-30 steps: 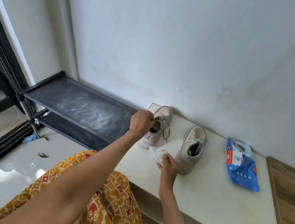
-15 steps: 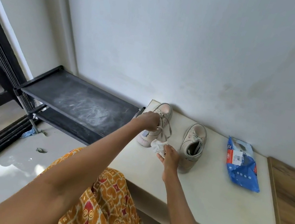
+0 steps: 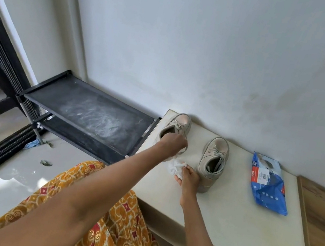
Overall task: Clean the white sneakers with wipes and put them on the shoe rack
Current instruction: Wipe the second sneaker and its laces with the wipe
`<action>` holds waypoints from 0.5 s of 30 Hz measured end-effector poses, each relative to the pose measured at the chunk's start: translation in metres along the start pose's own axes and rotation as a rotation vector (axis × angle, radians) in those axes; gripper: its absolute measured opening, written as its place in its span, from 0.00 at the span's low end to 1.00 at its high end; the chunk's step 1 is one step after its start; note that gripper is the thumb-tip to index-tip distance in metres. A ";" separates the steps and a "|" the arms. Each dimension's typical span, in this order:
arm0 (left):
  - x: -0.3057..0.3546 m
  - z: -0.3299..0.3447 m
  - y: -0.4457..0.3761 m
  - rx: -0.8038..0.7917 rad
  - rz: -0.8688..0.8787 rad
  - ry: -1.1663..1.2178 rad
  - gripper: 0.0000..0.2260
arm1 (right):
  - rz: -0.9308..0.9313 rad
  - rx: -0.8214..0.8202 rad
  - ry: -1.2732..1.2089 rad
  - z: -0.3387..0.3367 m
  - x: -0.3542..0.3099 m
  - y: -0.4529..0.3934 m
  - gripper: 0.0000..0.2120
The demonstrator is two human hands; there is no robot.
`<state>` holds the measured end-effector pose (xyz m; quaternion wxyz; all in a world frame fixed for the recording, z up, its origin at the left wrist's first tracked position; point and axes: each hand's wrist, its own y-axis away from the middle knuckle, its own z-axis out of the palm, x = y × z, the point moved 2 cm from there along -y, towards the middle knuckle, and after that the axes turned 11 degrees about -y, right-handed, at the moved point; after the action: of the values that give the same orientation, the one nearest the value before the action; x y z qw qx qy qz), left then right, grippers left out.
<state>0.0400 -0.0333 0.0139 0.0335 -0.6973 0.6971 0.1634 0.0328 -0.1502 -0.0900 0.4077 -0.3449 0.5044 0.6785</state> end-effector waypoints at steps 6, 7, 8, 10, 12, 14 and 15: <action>-0.004 0.007 0.006 0.032 -0.057 -0.143 0.15 | -0.022 -0.016 -0.013 -0.002 -0.005 0.005 0.09; -0.006 0.007 0.006 0.054 -0.047 -0.180 0.15 | -0.025 -0.017 -0.015 -0.001 -0.006 0.006 0.09; -0.008 0.008 0.006 0.085 -0.040 -0.226 0.14 | -0.026 -0.018 -0.017 0.000 -0.006 0.006 0.09; -0.012 0.009 0.007 0.139 -0.024 -0.283 0.14 | -0.024 -0.018 -0.016 0.001 -0.005 0.005 0.10; -0.015 0.011 0.006 0.165 0.002 -0.271 0.14 | -0.023 -0.014 -0.013 0.002 -0.002 0.006 0.10; -0.018 0.015 0.003 0.195 0.017 -0.190 0.14 | -0.030 -0.016 -0.004 0.003 0.000 0.007 0.10; -0.021 0.017 0.001 0.210 -0.003 -0.118 0.13 | -0.036 -0.024 -0.006 0.004 0.000 0.008 0.10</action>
<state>0.0365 -0.0081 0.0039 0.1474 -0.6801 0.7063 0.1303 0.0254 -0.1474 -0.0857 0.4173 -0.3568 0.4888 0.6779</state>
